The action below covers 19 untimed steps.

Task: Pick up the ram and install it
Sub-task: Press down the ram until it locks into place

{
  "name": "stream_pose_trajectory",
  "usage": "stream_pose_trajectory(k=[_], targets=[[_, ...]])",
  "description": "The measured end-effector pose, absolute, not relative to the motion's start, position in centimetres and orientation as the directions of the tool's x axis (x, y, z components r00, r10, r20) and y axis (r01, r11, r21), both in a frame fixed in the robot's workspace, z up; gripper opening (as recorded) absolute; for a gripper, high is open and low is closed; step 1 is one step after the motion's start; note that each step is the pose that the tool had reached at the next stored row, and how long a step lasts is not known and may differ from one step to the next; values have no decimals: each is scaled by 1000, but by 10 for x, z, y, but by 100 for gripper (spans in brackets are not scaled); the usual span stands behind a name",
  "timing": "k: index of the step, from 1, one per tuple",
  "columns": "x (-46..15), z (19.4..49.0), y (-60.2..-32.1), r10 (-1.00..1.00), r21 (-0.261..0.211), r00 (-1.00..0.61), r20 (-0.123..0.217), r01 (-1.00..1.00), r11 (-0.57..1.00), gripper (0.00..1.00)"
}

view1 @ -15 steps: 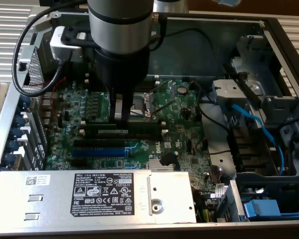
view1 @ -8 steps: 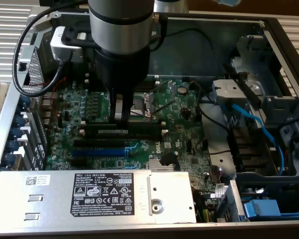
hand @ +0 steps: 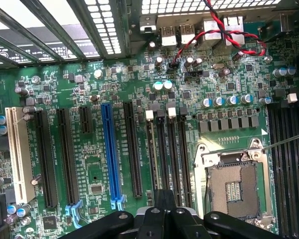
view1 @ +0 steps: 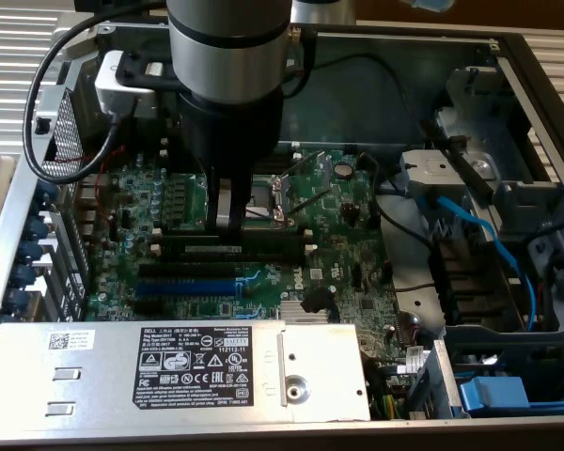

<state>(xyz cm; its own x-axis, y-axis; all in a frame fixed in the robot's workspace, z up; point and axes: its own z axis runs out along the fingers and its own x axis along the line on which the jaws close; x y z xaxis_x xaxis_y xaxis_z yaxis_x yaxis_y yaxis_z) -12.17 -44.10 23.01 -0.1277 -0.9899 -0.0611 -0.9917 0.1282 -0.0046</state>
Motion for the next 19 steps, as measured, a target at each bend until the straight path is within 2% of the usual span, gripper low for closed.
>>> stream_pose_trajectory(k=[19], targets=[[-120,229,-442,-990,-2,-128,-61,-992,128,11]])
